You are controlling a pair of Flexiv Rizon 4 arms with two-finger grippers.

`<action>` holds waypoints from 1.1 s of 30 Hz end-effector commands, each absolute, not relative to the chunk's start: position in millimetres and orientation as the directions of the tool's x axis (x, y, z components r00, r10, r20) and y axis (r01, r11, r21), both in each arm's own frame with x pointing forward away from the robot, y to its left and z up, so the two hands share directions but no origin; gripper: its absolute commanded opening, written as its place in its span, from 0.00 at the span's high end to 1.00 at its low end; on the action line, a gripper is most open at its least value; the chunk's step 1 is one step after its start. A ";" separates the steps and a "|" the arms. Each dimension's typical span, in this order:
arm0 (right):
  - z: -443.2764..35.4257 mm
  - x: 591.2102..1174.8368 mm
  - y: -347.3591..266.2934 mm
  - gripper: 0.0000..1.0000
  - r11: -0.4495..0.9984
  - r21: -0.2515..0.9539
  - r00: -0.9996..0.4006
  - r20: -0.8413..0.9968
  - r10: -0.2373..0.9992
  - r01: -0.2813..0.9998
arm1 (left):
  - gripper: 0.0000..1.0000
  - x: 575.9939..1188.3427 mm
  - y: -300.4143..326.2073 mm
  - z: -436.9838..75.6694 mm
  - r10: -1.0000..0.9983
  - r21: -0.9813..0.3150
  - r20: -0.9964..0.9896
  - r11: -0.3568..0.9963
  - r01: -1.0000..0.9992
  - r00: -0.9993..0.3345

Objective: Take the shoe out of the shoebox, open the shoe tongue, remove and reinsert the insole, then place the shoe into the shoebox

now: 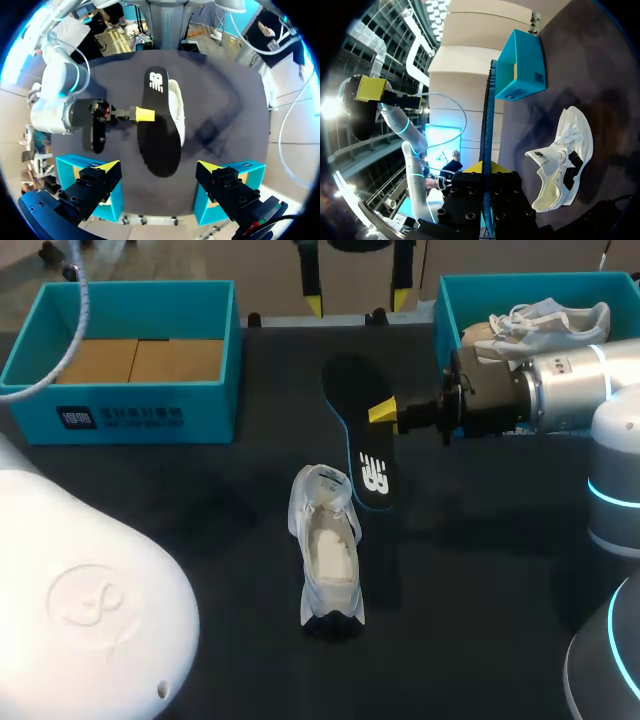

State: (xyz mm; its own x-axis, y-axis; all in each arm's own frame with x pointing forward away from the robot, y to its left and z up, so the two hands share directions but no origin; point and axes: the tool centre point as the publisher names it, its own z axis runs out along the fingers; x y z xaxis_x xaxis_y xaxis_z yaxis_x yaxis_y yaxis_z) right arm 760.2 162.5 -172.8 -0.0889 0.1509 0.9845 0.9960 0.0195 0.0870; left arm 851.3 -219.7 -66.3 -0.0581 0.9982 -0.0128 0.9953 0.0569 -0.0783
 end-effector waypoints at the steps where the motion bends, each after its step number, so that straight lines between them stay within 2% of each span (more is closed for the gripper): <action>1: -173.5 759.8 163.6 1.00 0.018 0.088 -0.089 0.984 0.152 0.996 | 0.00 853.6 -219.6 -67.4 0.997 -0.081 0.037 0.078 0.994 -0.075; 20: -173.5 759.8 163.6 1.00 0.018 0.088 -0.089 0.984 0.152 0.996 | 0.00 833.5 -183.3 -42.9 0.873 -0.120 -0.454 0.139 0.983 -0.179; 33: -173.5 759.8 163.6 1.00 0.018 0.088 -0.089 0.984 0.152 0.996 | 0.00 828.9 -177.3 -38.6 0.745 -0.161 -0.628 0.159 0.974 -0.226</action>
